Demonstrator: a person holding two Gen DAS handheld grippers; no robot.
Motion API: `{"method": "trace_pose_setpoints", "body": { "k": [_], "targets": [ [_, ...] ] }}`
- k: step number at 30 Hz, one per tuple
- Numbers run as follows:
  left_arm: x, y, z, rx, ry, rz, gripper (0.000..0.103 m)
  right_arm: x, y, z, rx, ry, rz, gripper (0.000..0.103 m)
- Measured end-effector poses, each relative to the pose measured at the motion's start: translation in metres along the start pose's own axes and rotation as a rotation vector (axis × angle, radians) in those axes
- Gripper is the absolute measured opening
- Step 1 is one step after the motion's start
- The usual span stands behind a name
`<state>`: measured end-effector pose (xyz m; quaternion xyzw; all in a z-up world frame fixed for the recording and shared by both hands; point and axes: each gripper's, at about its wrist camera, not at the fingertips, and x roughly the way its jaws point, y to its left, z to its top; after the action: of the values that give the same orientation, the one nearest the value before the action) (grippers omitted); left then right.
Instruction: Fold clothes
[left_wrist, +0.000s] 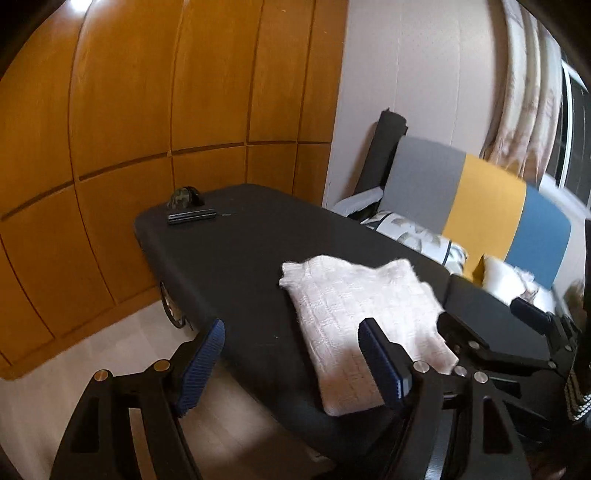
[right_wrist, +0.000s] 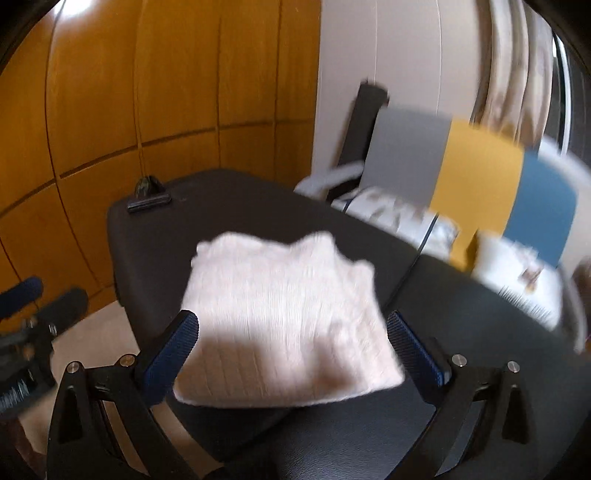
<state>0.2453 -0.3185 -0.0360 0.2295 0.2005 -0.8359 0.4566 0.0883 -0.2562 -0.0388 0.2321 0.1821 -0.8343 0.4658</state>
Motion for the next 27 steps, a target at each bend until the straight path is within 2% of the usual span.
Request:
{"method": "trace_pose_setpoints", "body": {
  "k": [2, 4, 5, 13, 18, 22, 27],
  "targets": [
    [-0.007, 0.001, 0.004, 0.006, -0.026, 0.037, 0.075, -0.010, 0.003, 0.009, -0.017, -0.038, -0.006, 0.103],
    [-0.005, -0.003, 0.009, 0.022, -0.044, 0.096, 0.068, -0.011, 0.004, 0.013, -0.006, -0.056, 0.005, 0.103],
    [-0.004, -0.004, 0.010, 0.026, -0.037, 0.101, 0.067, -0.008, 0.003, 0.014, 0.001, -0.058, 0.015, 0.103],
    [0.010, -0.026, 0.011, 0.106, 0.027, 0.097, 0.064, 0.000, -0.013, 0.003, 0.068, -0.036, 0.027, 0.103],
    [0.015, -0.034, 0.007, 0.118, 0.060, 0.053, 0.064, 0.006, -0.021, -0.003, 0.079, -0.015, 0.012, 0.103],
    [0.011, -0.038, 0.003, 0.143, 0.033, 0.076, 0.064, 0.007, -0.027, -0.002, 0.094, -0.013, 0.009, 0.103],
    [0.009, -0.037, 0.005, 0.127, 0.038, 0.056, 0.064, 0.005, -0.021, -0.001, 0.056, -0.012, 0.018, 0.103]
  ]
}}
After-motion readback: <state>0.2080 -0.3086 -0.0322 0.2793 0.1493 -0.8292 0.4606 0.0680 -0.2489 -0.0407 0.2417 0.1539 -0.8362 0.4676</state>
